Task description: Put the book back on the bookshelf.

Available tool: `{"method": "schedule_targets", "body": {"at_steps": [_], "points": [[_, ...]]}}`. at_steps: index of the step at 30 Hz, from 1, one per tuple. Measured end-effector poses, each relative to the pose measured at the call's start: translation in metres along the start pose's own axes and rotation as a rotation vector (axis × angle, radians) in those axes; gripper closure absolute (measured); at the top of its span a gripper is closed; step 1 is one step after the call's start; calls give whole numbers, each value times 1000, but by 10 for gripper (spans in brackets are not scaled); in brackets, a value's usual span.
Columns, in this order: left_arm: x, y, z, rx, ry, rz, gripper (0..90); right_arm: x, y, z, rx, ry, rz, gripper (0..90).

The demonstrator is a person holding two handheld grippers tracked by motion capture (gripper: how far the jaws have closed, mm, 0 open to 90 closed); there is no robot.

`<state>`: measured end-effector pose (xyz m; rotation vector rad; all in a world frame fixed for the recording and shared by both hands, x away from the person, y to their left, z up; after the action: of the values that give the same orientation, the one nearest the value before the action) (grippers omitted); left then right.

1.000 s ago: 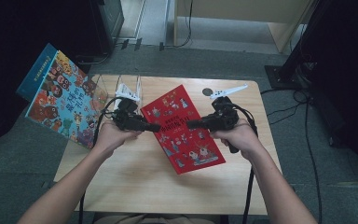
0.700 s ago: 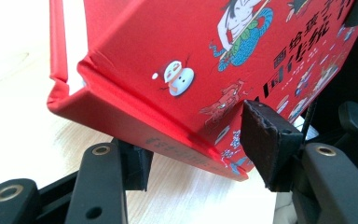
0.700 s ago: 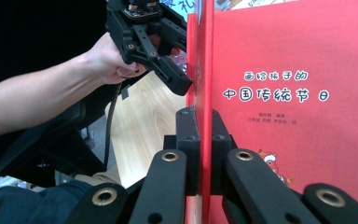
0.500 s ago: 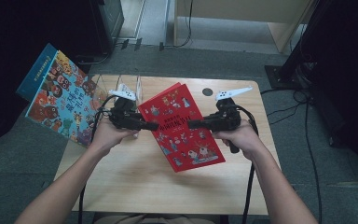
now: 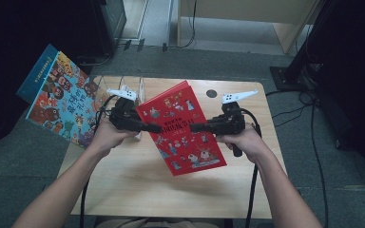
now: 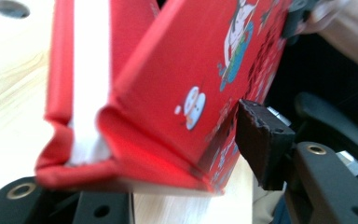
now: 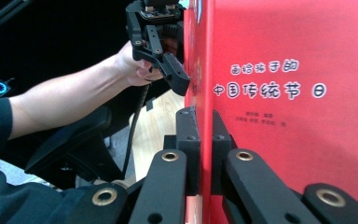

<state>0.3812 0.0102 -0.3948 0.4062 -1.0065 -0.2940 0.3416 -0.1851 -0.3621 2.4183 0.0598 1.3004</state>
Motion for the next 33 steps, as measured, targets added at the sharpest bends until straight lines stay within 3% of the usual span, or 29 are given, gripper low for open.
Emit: {"method": "schedule_targets", "body": {"at_steps": [12, 16, 22, 28, 33], "points": [[-2, 3, -2, -75, 16, -18, 689, -8, -7, 15, -31, -49, -95, 827], [-1, 2, -1, -105, 43, -8, 727, -10, -7, 21, -57, -67, -103, 787], [1, 0, 1, -107, 35, -11, 768, -13, -6, 30, -81, -92, -105, 734], [1, -2, 1, -113, 49, -8, 780, -17, -8, 35, -74, -128, -108, 707], [1, -2, 2, -96, 42, -15, 783, -18, -9, 39, -64, -119, -103, 683]]}}
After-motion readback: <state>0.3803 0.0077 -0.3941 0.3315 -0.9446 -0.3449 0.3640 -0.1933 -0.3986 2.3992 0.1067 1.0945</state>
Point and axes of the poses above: each handheld gripper's, and its own axes: y roughly backward along the jaws, x roughly out of its top, z roughly to its right, the point moved 8 cm from there along -y, roughly forward along the jaws
